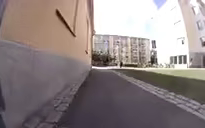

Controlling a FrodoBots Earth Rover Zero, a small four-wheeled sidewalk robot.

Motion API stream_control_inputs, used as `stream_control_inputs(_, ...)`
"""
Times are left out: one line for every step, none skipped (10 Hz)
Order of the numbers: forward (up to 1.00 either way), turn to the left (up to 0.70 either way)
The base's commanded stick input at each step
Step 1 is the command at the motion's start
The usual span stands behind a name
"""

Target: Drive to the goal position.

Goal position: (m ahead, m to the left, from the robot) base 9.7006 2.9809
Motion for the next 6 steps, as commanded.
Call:
stream_control_inputs(0.85,-0.34)
stream_control_inputs(0.85,-0.34)
stream_control_inputs(0.85,-0.22)
stream_control_inputs(0.85,0.0)
stream_control_inputs(0.85,0.0)
stream_control_inputs(0.85,0.0)
